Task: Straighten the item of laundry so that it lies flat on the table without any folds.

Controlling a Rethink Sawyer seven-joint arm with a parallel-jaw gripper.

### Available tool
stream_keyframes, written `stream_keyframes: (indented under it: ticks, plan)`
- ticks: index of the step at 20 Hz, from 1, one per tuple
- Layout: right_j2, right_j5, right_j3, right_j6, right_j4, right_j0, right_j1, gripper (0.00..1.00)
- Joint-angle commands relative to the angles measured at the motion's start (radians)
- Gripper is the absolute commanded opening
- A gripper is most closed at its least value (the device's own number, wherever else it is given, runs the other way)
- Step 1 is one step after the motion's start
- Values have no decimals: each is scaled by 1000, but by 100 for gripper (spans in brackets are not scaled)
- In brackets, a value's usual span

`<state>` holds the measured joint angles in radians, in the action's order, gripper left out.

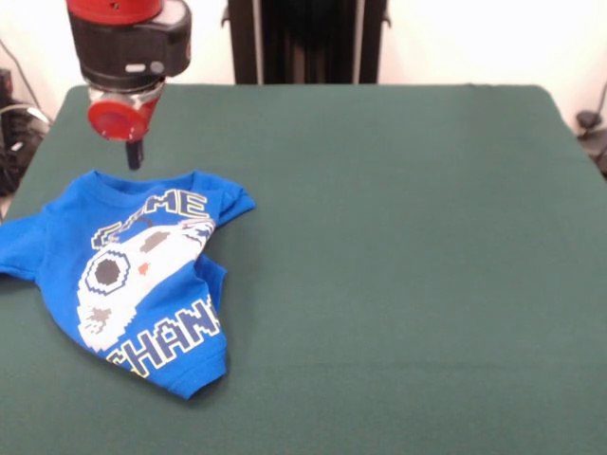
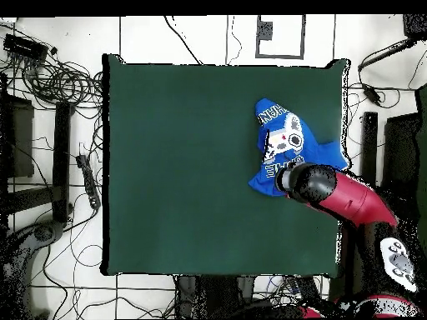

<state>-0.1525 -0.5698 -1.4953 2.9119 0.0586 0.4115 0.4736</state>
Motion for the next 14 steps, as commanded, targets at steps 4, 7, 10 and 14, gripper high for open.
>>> stream_keyframes:
  ticks: [4,7,10,14]
  plan:
    - [99,-76,91,34,-47,-56,-118,0]
    - [98,-79,104,45,-55,-63,-128,0]
    - [90,-81,123,66,-62,-76,-145,0]
    - [93,-39,148,91,-76,-86,-193,0]
